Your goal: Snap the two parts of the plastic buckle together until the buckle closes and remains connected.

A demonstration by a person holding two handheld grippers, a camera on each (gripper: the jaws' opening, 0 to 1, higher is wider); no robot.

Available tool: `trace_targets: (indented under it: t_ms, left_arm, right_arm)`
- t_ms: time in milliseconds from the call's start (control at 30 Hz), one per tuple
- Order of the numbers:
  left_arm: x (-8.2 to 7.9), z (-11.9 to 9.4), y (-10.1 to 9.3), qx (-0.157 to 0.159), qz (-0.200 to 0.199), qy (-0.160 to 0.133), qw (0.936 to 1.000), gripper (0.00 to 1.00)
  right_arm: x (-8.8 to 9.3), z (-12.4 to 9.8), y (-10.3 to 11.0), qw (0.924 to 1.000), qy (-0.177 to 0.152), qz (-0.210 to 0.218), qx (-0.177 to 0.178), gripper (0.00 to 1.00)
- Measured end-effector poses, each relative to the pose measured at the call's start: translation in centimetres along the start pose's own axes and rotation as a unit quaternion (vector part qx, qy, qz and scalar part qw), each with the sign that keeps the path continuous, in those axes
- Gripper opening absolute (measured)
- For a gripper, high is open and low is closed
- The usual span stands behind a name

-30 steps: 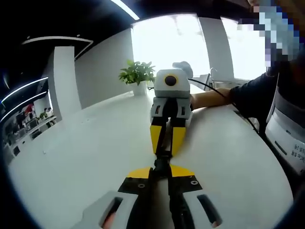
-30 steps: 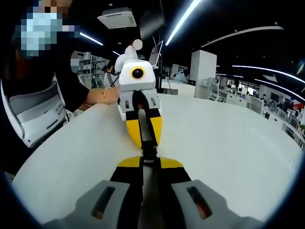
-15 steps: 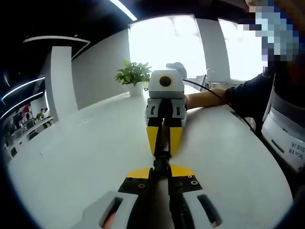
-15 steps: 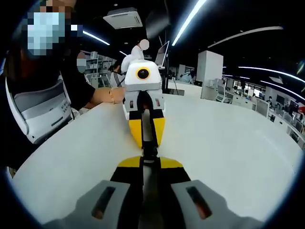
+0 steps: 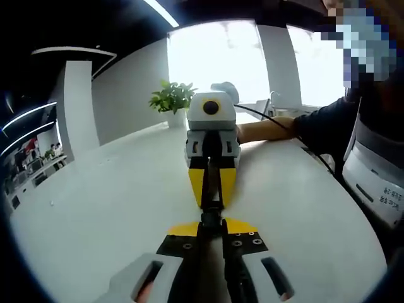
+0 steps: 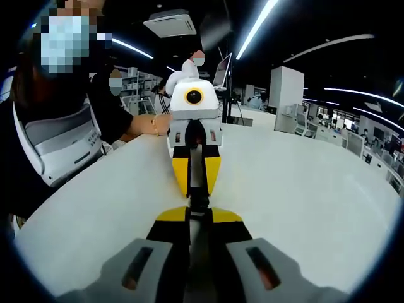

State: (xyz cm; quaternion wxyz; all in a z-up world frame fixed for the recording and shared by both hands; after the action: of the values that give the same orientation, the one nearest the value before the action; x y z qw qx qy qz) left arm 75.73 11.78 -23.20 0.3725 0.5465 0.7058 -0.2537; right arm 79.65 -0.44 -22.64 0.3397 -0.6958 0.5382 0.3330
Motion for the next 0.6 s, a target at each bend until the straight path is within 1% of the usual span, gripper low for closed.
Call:
trace_targets:
  t_ms: [467, 533, 600]
  left_arm:
    - [-0.17, 0.07, -0.43, 0.013, 0.006, 0.002, 0.9999, 0.1]
    - [-0.2, 0.05, -0.38, 0.011, 0.005, 0.001, 0.9999, 0.11]
    - [-0.29, 0.09, -0.36, 0.002, 0.009, 0.001, 1.0, 0.11]
  right_arm:
    - [-0.14, 0.06, 0.38, 0.9999, 0.002, -0.009, -0.013, 0.09]
    - [-0.12, 0.03, 0.37, 0.9999, 0.002, -0.004, -0.01, 0.09]
    - [-0.07, -0.12, 0.38, 1.0, 0.002, -0.002, 0.001, 0.1]
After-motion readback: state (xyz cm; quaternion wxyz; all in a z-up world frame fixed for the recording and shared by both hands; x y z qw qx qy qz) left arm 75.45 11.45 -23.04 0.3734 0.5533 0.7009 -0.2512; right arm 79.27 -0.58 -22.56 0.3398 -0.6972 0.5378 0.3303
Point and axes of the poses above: the point that each gripper's makers call its tool centre point, and the gripper's own axes: z roughly forward along the fingers, y roughly to its left, x roughly out of its underside, the point moved 6 cm from there along -z, roughly backward along the fingers, and after that the axes turned 12 degrees about y, right-handed, at the moved point
